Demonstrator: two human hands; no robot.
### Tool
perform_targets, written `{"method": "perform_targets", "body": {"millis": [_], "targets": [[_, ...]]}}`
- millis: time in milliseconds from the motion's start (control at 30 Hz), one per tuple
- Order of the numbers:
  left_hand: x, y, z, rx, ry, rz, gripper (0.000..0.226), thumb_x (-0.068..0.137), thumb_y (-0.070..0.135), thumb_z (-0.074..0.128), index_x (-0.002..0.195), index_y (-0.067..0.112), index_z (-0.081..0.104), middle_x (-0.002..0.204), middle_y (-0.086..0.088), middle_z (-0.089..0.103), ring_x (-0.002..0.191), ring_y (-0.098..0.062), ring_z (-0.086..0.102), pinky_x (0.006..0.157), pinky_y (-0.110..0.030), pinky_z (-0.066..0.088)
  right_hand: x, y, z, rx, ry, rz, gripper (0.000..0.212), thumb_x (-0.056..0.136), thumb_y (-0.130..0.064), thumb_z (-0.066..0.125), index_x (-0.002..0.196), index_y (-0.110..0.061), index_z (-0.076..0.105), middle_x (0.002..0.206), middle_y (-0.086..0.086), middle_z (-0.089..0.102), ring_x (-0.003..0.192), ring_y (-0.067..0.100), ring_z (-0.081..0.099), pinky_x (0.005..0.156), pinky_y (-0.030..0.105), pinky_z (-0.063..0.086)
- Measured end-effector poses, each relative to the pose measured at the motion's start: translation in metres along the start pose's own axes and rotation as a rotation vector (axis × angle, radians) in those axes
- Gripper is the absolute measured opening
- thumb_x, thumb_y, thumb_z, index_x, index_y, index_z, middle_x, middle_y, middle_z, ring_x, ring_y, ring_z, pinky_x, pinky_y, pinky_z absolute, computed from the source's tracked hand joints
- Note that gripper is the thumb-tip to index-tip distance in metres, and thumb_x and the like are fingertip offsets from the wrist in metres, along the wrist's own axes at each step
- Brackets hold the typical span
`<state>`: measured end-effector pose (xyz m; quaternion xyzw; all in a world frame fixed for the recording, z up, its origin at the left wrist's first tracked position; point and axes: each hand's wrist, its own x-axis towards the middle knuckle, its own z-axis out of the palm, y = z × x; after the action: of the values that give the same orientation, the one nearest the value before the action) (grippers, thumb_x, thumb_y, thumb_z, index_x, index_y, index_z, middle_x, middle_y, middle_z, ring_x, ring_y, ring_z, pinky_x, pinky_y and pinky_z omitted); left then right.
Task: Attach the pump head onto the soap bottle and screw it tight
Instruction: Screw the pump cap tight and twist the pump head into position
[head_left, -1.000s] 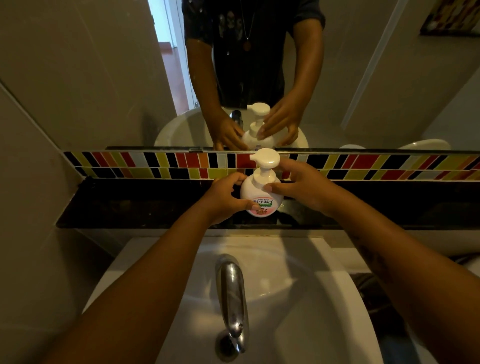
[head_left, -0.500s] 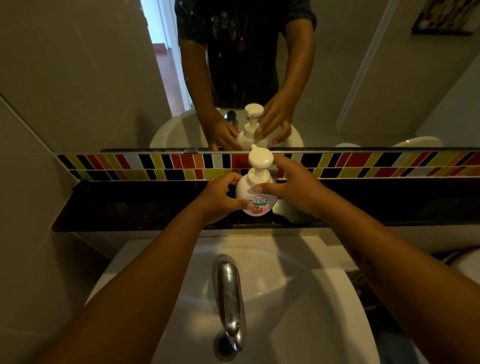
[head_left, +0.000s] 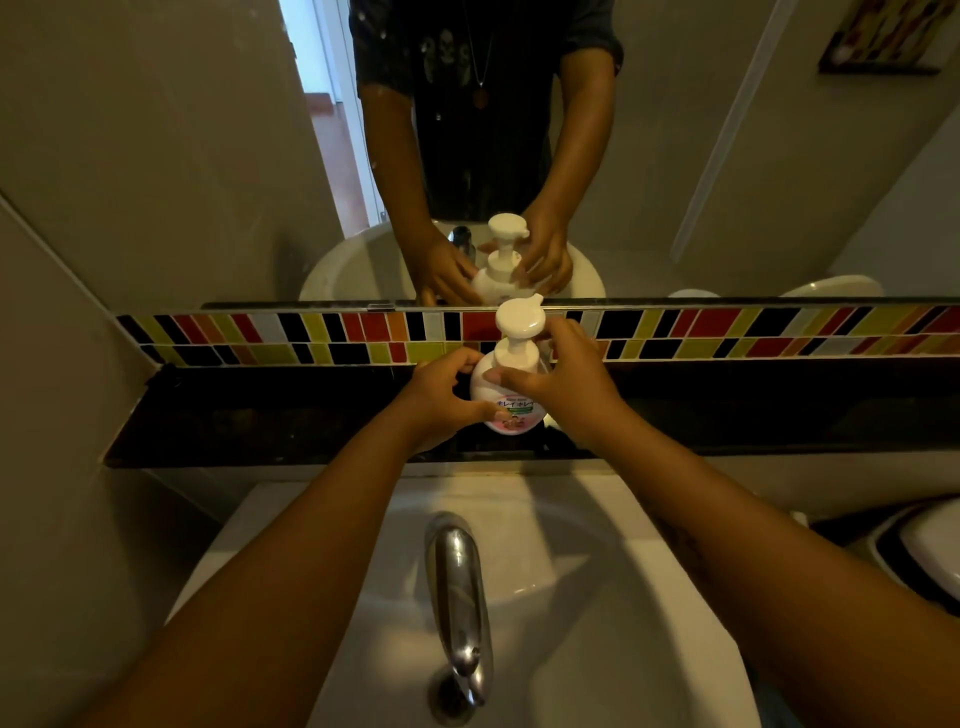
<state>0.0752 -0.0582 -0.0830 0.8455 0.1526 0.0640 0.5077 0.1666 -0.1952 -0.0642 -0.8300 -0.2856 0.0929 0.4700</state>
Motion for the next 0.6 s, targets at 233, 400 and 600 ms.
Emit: {"method": "perform_targets", "body": {"millis": [233, 400, 600], "targets": [[0.002, -0.004, 0.0, 0.005, -0.004, -0.004, 0.052, 0.074, 0.016, 0.08, 0.12, 0.016, 0.055, 0.12, -0.003, 0.059, 0.096, -0.01, 0.054, 0.073, -0.017, 0.044, 0.004, -0.005, -0.031, 0.01, -0.29, -0.018, 0.063, 0.079, -0.022, 0.071, 0.135, -0.026, 0.044, 0.14, 0.001, 0.051, 0.127, 0.019, 0.047, 0.091, 0.03, 0.041], [0.001, -0.001, 0.0, 0.017, 0.002, -0.006, 0.053, 0.075, 0.015, 0.079, 0.122, 0.016, 0.054, 0.118, 0.0, 0.057, 0.09, -0.005, 0.052, 0.068, -0.015, 0.042, 0.004, -0.005, -0.017, -0.001, -0.173, -0.027, 0.064, 0.074, -0.024, 0.075, 0.133, -0.021, 0.048, 0.137, 0.004, 0.051, 0.125, 0.022, 0.049, 0.098, 0.038, 0.046], [0.001, -0.001, 0.001, 0.011, 0.004, -0.022, 0.051, 0.076, 0.014, 0.079, 0.121, 0.016, 0.055, 0.12, -0.002, 0.058, 0.09, -0.005, 0.054, 0.07, -0.016, 0.044, 0.004, -0.003, -0.008, 0.014, -0.066, 0.02, 0.076, 0.065, -0.035, 0.081, 0.13, -0.022, 0.045, 0.132, 0.003, 0.054, 0.122, 0.023, 0.05, 0.096, 0.045, 0.048]]}}
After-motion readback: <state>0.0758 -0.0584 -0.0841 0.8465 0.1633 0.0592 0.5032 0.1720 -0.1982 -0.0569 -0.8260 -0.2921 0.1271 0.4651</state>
